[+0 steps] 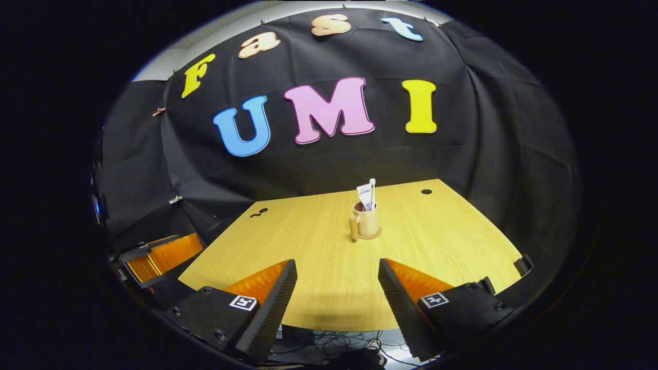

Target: Put the toothbrush and toothpaste on the desktop into the cup, then pick up the cup and place it on the coaster on the desktop.

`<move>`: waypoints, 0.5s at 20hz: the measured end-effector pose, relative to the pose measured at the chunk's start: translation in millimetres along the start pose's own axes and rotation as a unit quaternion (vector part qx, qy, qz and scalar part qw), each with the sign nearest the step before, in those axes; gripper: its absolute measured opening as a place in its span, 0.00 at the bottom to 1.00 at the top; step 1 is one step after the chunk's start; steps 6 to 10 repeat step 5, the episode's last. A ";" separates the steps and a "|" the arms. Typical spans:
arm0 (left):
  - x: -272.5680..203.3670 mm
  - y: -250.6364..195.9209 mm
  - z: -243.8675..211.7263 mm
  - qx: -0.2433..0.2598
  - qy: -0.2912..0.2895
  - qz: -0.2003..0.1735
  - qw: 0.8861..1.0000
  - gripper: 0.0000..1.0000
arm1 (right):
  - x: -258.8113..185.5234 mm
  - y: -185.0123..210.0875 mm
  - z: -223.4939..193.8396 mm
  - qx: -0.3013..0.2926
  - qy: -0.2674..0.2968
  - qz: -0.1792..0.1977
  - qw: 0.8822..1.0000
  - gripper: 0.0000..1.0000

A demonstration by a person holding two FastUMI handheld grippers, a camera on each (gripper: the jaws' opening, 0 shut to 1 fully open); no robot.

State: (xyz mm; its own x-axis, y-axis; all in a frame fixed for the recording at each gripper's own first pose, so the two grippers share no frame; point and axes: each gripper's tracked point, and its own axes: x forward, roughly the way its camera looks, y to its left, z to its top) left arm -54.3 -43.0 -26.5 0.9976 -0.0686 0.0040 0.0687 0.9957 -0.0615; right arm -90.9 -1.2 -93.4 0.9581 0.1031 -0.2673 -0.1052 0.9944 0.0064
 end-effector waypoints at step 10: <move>4.0 -3.0 -5.9 0.000 0.009 -0.002 1.000 0.98 | 1.8 -3.6 -2.0 0.004 0.004 -0.002 1.000 0.98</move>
